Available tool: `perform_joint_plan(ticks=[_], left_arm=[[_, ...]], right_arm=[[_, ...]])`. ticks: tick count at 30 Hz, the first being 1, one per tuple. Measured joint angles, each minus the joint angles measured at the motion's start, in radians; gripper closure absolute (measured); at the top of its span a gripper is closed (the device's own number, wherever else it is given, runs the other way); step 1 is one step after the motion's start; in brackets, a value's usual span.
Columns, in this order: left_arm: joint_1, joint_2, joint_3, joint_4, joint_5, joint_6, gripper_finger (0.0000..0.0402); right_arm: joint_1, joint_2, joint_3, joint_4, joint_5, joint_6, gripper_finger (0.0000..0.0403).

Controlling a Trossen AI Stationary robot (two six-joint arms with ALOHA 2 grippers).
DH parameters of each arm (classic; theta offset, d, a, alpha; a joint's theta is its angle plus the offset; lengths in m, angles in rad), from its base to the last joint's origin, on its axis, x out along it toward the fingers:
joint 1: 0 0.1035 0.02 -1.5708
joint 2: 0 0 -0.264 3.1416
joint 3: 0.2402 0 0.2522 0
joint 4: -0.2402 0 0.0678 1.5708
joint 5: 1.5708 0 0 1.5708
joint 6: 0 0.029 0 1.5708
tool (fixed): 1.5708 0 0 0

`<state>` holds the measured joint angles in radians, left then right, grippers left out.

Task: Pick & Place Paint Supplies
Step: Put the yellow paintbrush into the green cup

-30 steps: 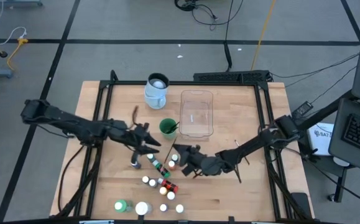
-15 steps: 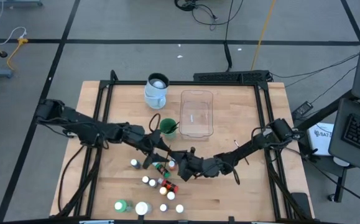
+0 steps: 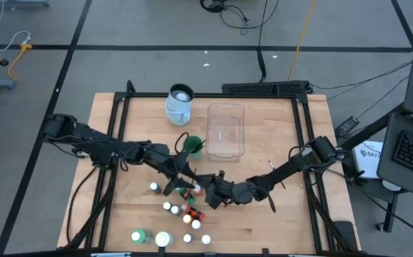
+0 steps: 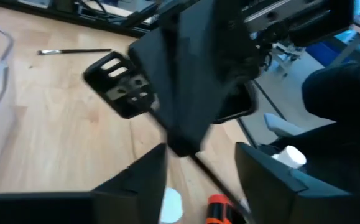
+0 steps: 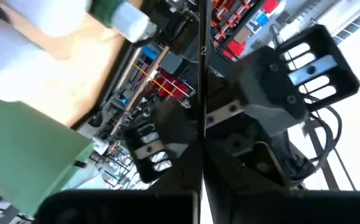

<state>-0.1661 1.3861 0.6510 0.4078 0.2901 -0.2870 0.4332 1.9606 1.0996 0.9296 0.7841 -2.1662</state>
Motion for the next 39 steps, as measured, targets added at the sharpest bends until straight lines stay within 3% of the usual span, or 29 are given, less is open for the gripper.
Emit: perform_joint_plan(ticks=[7,14,16,20,23,25,28,31,33,36,39], left_arm=[[0.003,0.000,0.000,-0.037,0.028,0.070,0.0383],[0.002,-0.001,0.000,-0.035,0.009,0.120,0.0396],[0.001,-0.001,0.000,-0.035,0.008,0.146,0.0397],[0.002,-0.036,0.000,-0.043,0.000,0.205,0.0398],[0.008,-0.122,0.000,-0.057,-0.005,0.247,0.0399],[0.015,-0.210,0.000,-0.099,-0.038,0.301,0.0399],[0.034,-0.362,0.000,-0.223,-0.150,0.400,0.0400],[0.050,-0.484,0.000,-0.330,-0.288,0.456,0.0400],[0.064,-0.531,0.000,-0.387,-0.351,0.460,0.0400],[0.086,-0.551,0.000,-0.398,-0.371,0.472,0.0400],[0.111,-0.527,0.000,-0.354,-0.376,0.471,0.0401]], right_arm=[[0.004,-0.002,-0.020,0.002,-0.013,0.039,0.0402],[0.008,0.000,-0.022,0.001,0.009,0.090,0.0402],[0.007,0.000,-0.022,0.013,0.038,0.164,0.0402],[0.004,-0.002,-0.022,0.136,0.193,0.365,0.0402],[0.007,-0.059,-0.074,0.132,0.187,0.480,0.0402],[0.008,-0.119,-0.117,0.105,0.125,0.648,0.0402],[-0.013,-0.259,-0.192,-0.067,0.033,1.057,0.0402],[-0.066,-0.438,-0.262,-0.422,-0.201,1.492,0.0402],[-0.126,-0.533,-0.295,-0.564,-0.429,1.813,0.0402],[-0.211,-0.659,-0.384,-0.591,-0.718,2.212,0.0403],[-0.210,-0.722,-0.519,-0.437,-0.813,2.335,0.0403]])
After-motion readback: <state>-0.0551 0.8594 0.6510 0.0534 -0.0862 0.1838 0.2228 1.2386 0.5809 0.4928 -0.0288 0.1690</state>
